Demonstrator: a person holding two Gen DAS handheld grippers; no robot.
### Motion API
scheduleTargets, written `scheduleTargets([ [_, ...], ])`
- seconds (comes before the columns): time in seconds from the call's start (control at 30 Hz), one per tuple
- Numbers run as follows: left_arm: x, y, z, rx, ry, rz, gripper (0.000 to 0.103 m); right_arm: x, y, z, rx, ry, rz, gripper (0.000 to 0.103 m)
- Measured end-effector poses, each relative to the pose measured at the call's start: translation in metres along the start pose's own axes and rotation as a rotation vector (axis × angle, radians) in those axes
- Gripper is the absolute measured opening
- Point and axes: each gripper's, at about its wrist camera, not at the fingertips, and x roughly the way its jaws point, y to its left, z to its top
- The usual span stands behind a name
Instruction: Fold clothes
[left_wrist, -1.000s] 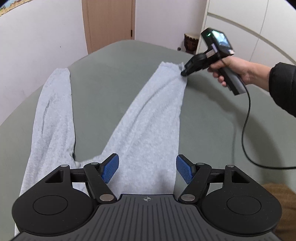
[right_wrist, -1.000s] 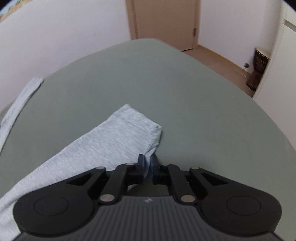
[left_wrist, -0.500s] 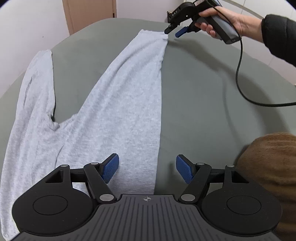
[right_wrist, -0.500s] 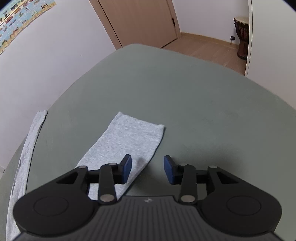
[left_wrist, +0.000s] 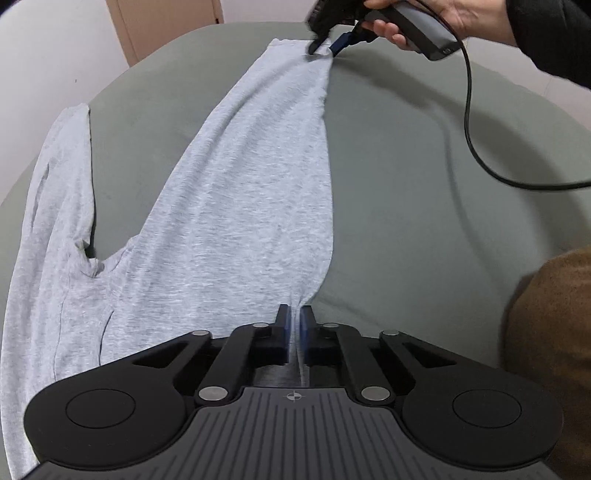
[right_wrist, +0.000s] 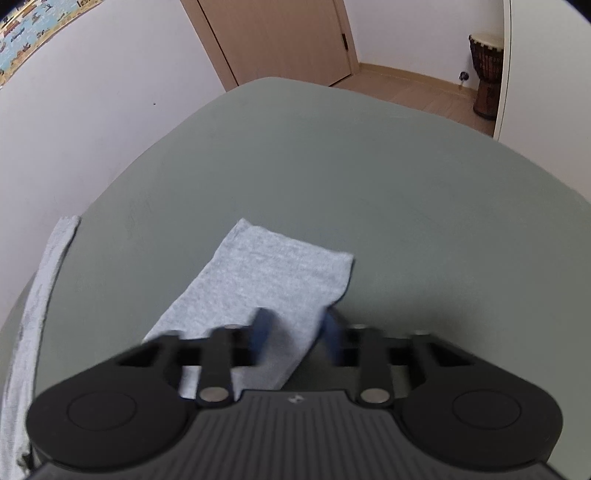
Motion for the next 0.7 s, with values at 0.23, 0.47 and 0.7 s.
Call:
scheduleTargets([
  [0.23, -0.033, 0.010, 0.001, 0.000, -0.065, -0.093, 0.004, -0.025, 0.002, 0.009, -0.030, -0.047, -0.001, 0.002],
  [0.47, -0.025, 0.003, -0.001, 0.042, -0.048, -0.158, 0.004, -0.017, -0.004, 0.008, -0.062, 0.001, -0.093, 0.003],
  [0.7, -0.001, 0.002, -0.008, 0.005, 0.028, -0.218, 0.021, -0.014, -0.009, 0.000, -0.062, -0.011, -0.149, 0.010],
])
